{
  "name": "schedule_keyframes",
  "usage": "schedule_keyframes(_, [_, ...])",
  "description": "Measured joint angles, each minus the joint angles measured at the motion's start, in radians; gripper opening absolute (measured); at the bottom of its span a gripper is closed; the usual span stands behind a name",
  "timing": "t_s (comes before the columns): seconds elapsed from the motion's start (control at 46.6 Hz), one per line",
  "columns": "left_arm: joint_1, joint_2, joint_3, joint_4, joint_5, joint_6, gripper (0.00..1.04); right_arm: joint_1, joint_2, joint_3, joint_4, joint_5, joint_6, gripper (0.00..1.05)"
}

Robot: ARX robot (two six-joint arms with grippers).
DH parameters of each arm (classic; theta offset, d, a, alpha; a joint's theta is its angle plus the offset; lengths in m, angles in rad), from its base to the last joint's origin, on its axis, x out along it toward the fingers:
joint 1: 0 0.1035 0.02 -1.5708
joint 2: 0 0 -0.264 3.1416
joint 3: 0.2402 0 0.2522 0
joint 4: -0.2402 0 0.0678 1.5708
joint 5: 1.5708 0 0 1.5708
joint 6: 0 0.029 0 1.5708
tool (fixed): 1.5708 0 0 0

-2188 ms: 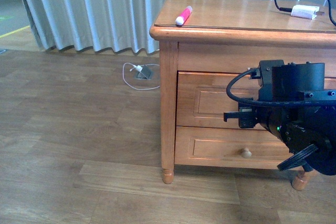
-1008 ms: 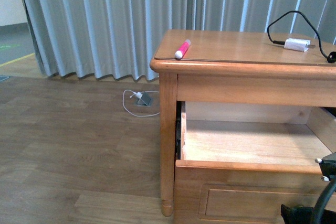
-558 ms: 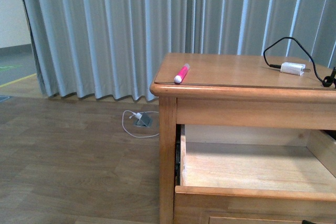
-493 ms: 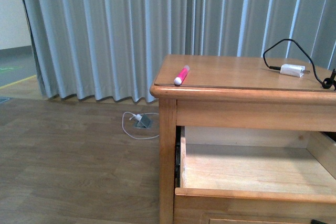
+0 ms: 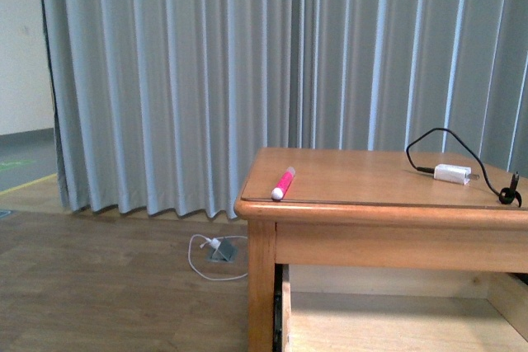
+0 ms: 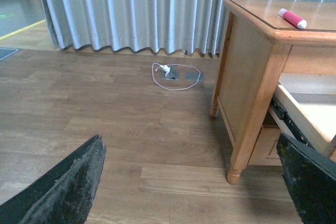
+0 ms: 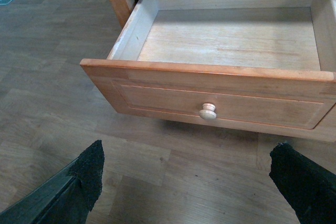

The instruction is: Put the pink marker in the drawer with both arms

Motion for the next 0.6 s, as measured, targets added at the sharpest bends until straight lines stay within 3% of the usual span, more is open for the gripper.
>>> schedule_keyframes(0.429, [0.0,0.0,0.0,0.0,0.0,0.0,0.99,-0.001,0.0,0.0,-0.001,0.0,0.01,0.96])
schedule_keyframes(0.451, [-0.008,0.004,0.001,-0.003,-0.025,-0.003,0.99,-0.001,0.0,0.0,-0.001,0.0,0.01,0.96])
schedule_keyframes(0.558, [-0.153,0.13,0.022,0.005,-0.365,-0.073,0.99,-0.001,0.0,0.0,-0.001,0.001,0.01,0.96])
schedule_keyframes(0.601, [-0.207,0.203,0.039,0.03,-0.438,-0.094,0.99,-0.001,0.0,0.0,-0.001,0.001,0.01,0.96])
